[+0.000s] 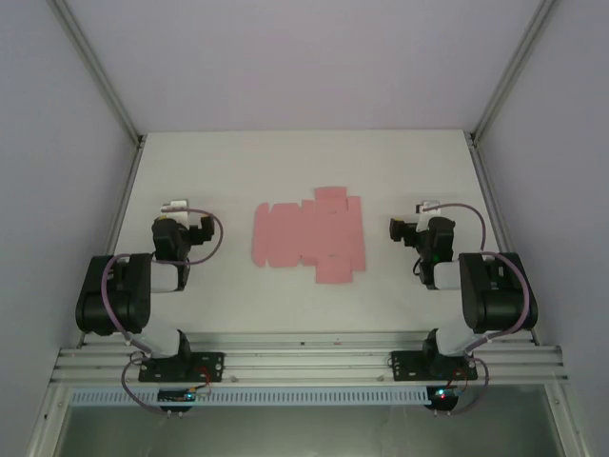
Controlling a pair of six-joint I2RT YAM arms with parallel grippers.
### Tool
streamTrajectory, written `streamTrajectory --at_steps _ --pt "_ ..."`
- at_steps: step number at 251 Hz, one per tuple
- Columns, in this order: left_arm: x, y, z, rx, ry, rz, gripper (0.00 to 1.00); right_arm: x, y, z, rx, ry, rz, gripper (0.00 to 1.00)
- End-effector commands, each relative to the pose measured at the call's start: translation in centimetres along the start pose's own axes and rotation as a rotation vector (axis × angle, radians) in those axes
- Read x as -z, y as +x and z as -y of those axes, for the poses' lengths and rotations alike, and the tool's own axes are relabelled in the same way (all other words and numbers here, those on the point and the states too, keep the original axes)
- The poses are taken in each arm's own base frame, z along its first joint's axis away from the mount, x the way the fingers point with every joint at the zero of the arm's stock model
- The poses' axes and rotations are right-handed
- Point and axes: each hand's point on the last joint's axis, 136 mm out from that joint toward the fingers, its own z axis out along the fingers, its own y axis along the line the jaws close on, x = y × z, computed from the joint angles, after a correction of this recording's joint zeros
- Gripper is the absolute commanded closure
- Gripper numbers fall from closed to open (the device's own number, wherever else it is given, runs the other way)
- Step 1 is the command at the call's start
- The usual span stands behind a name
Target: Assemble paper box
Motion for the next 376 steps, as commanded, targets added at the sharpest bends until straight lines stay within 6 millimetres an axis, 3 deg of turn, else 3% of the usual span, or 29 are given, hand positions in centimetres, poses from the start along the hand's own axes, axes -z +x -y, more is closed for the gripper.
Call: streamTrajectory --at_steps 1,198,227,245,288,313,331,376 --pt "-0.1 -0.5 0.2 -0.013 0.014 0.010 0.00 -0.3 -0.8 0.4 -0.015 0.017 0.015 0.01" --pt "0.0 -0.7 0.0 -0.006 0.012 0.016 0.01 -0.1 -0.9 0.6 -0.021 0.026 0.024 0.01" --pt "0.6 -1.7 -0.8 0.021 -0.022 0.023 0.00 0.8 -2.1 0.8 -0.025 0.042 0.033 0.01" --pt "1.0 -2.7 -1.2 0.036 -0.044 0.000 0.00 1.6 -3.9 1.5 -0.025 0.086 0.044 0.01" --pt "3.5 -5.8 -0.1 0.209 0.003 -0.049 0.01 3.5 -7.0 0.9 -0.077 0.096 -0.015 0.01" --pt "4.6 -5.8 2.3 0.345 0.096 -0.171 0.00 4.3 -7.3 -2.0 -0.148 0.023 -0.128 0.01" --pt "5.5 -5.3 5.0 0.410 0.189 -0.270 0.01 5.0 -6.8 -5.8 -0.142 -0.070 -0.234 0.07" --pt "7.2 -2.7 12.1 0.432 0.389 -0.547 0.00 5.7 -3.3 -12.9 -0.235 -0.206 -0.537 0.33"
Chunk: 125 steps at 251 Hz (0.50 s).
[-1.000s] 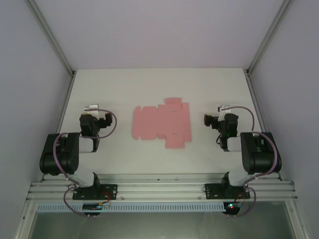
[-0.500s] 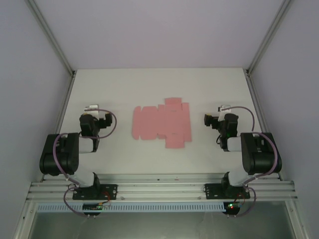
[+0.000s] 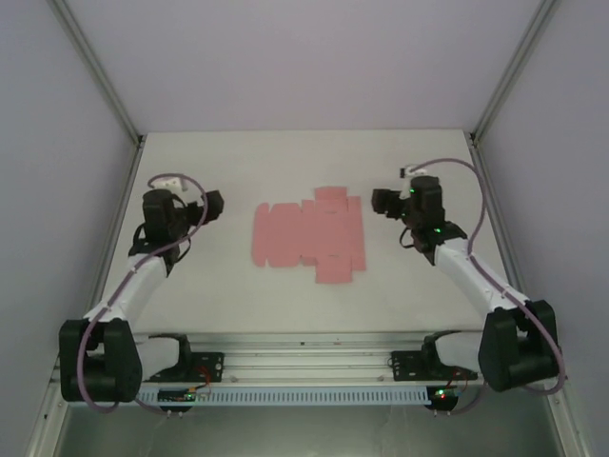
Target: Assemble paper box
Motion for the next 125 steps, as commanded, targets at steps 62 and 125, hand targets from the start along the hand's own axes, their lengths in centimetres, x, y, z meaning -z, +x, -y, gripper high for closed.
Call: streamTrajectory --at_steps 62,125 --pt "-3.5 10.3 6.6 0.151 0.224 -0.599 0.01 -4.4 13.2 -6.6 -0.046 -0.073 -0.661 0.56" --pt "-5.5 11.8 6.6 0.107 0.227 -0.705 0.00 -6.8 16.5 -4.6 -0.043 -0.007 -0.745 0.62"
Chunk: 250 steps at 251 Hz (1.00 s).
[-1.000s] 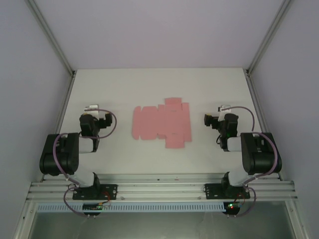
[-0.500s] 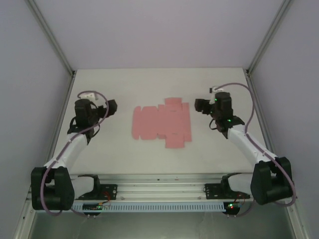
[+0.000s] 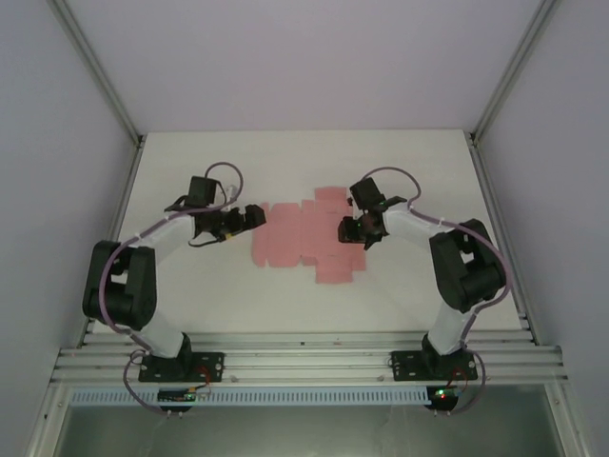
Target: Assemble paper box
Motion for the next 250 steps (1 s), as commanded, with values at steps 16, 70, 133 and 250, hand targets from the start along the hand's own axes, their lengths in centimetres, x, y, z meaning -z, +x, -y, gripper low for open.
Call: streamTrajectory --at_steps 16,70,133,250 --pt "-1.2 0.8 0.5 -0.020 0.032 -0.098 0.00 -1.7 1.6 1.0 -0.042 -0.007 -0.089 0.63" --pt "-2.9 1.2 -1.0 -0.007 0.000 -0.142 0.00 -3.0 3.4 1.6 -0.078 -0.027 -0.116 0.66" --pt "-4.6 0.9 1.6 -0.013 0.171 -0.174 0.08 -3.4 4.1 2.2 -0.091 -0.023 -0.131 0.65" --pt "-3.1 -0.6 4.9 -0.107 0.307 -0.099 0.74 -2.2 2.8 1.4 -0.055 -0.103 -0.074 0.63"
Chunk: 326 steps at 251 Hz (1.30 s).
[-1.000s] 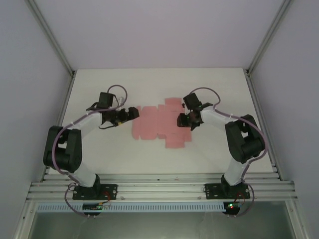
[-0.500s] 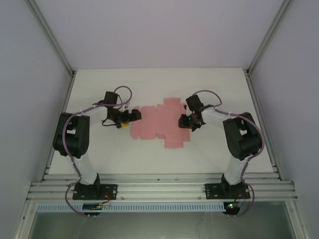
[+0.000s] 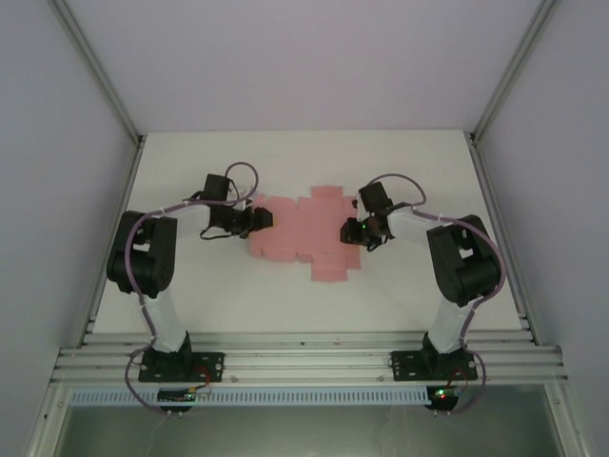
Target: Assemble paper box
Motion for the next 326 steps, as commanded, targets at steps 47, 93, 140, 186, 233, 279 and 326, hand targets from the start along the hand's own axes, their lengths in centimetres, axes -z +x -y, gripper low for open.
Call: streamTrajectory --at_steps 47,93,140,186,233,279,326 --pt "4.7 -1.2 8.4 -0.281 0.209 0.092 1.00 6.2 -0.9 -2.1 0.085 -0.046 0.087 0.47" --pt "9.1 -0.6 14.6 -0.492 0.355 0.164 1.00 13.5 -3.3 -3.9 0.124 -0.227 0.298 0.28" --pt "13.1 0.3 19.6 -0.598 0.470 0.232 1.00 18.9 -3.4 -3.5 0.131 -0.430 0.463 0.01" --pt "16.2 1.5 23.1 -0.668 0.534 0.281 1.00 21.8 -3.0 -4.8 0.177 -0.579 0.482 0.01" --pt "17.5 2.3 24.4 -0.662 0.568 0.294 1.00 23.3 -2.8 -6.7 0.249 -0.693 0.503 0.20" --pt "18.0 2.5 24.5 -0.674 0.558 0.326 1.00 24.0 -2.4 -7.3 0.266 -0.753 0.524 0.51" --pt "17.5 1.7 23.6 -0.641 0.504 0.357 1.00 24.3 -2.2 -7.4 0.254 -0.752 0.520 0.90"
